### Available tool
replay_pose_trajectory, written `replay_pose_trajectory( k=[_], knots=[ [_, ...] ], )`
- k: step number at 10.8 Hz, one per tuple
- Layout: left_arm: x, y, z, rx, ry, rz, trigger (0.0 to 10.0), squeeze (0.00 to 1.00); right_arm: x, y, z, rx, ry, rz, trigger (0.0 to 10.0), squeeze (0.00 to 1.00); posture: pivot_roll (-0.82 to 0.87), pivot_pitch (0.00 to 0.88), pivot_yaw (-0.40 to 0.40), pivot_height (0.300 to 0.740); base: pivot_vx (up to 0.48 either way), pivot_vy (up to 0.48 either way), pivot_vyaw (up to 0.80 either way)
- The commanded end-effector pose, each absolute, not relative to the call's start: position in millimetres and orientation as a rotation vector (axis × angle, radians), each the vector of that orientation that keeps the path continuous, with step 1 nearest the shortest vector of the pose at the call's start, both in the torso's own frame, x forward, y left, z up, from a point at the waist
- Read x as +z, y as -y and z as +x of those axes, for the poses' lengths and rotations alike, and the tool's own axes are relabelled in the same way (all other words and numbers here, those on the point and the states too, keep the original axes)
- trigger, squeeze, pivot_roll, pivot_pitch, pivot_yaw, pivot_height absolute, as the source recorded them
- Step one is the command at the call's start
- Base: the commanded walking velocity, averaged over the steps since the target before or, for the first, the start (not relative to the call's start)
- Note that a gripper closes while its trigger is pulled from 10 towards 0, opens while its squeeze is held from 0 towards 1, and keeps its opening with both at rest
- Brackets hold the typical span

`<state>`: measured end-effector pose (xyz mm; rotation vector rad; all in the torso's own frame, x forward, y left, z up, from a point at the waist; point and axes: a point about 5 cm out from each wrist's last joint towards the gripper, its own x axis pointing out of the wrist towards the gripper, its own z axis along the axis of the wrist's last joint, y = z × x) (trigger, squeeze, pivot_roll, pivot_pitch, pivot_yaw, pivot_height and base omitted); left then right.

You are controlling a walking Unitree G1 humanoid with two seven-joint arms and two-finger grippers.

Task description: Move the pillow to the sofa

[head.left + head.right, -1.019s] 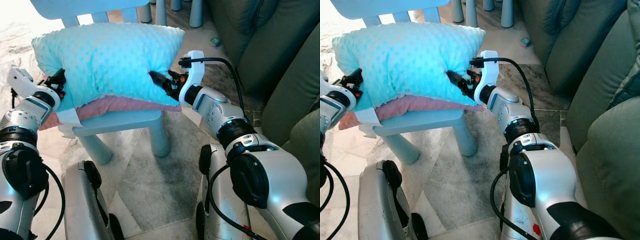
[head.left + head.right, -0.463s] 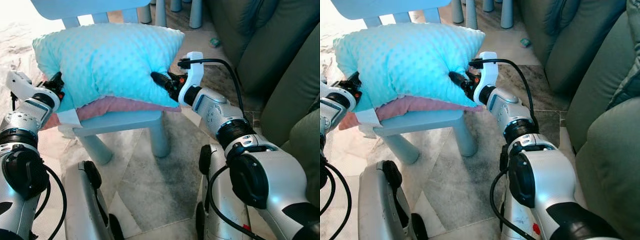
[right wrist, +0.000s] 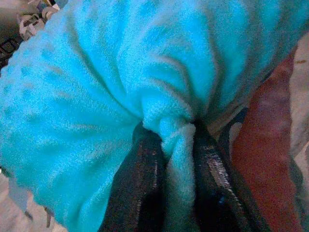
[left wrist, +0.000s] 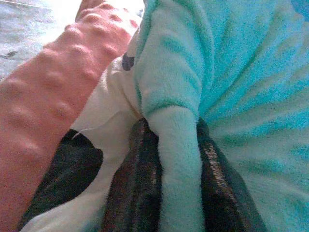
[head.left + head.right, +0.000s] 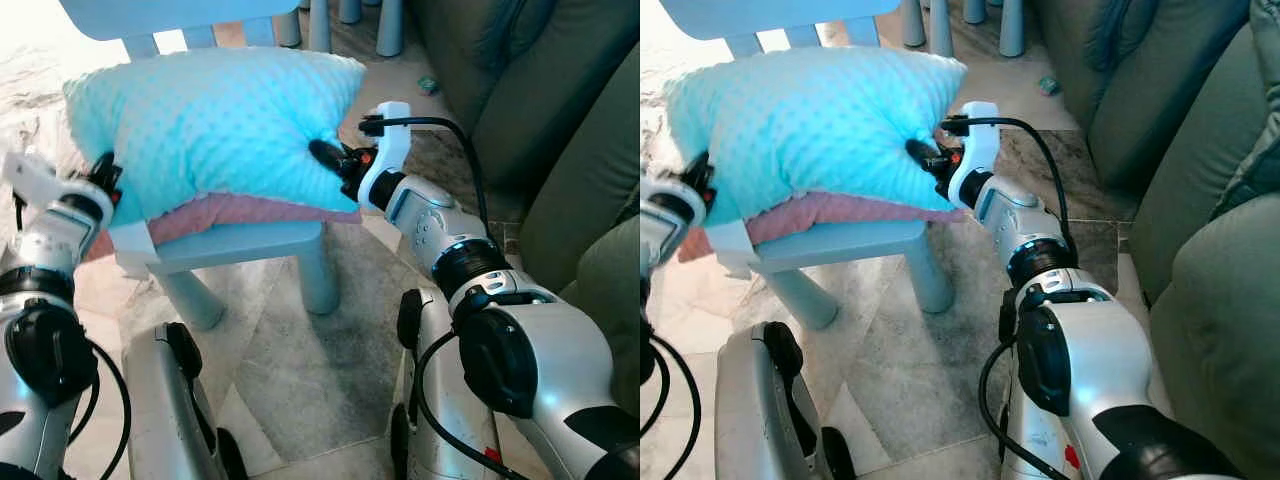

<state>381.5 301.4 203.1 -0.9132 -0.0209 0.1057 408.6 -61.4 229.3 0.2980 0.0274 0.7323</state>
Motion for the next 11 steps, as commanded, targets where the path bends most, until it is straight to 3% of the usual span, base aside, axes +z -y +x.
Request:
replay_pose_trajectory(
  k=[1,3,5,7,11],
  knots=[
    [198,-305,378,0.109,0.021,-0.923,0.0,0.00,229,58,408,0.735,-0.017,0.299,0.0,0.00,-0.19,0.173,0.068,0.330,0.000,0.000,0.00],
    [200,-306,377,0.100,0.068,-0.916,0.0,0.00,231,61,409,0.708,0.020,0.282,0.0,0.00,-0.19,0.133,0.077,0.330,0.000,0.000,0.00],
    [213,-302,375,0.041,0.178,-0.756,0.0,0.00,239,73,409,0.669,0.132,0.254,0.0,0.00,-0.19,0.086,0.092,0.330,0.000,0.000,0.00],
    [207,-283,366,-0.008,0.251,-0.608,0.0,0.00,238,82,405,0.631,0.208,0.239,0.0,0.00,-0.19,0.035,0.099,0.330,0.000,0.000,0.00],
    [194,-238,320,0.004,0.332,-0.540,0.0,0.00,222,92,381,0.568,0.332,0.169,0.0,0.00,-0.19,0.000,0.107,0.330,0.000,0.000,0.00]
  ],
)
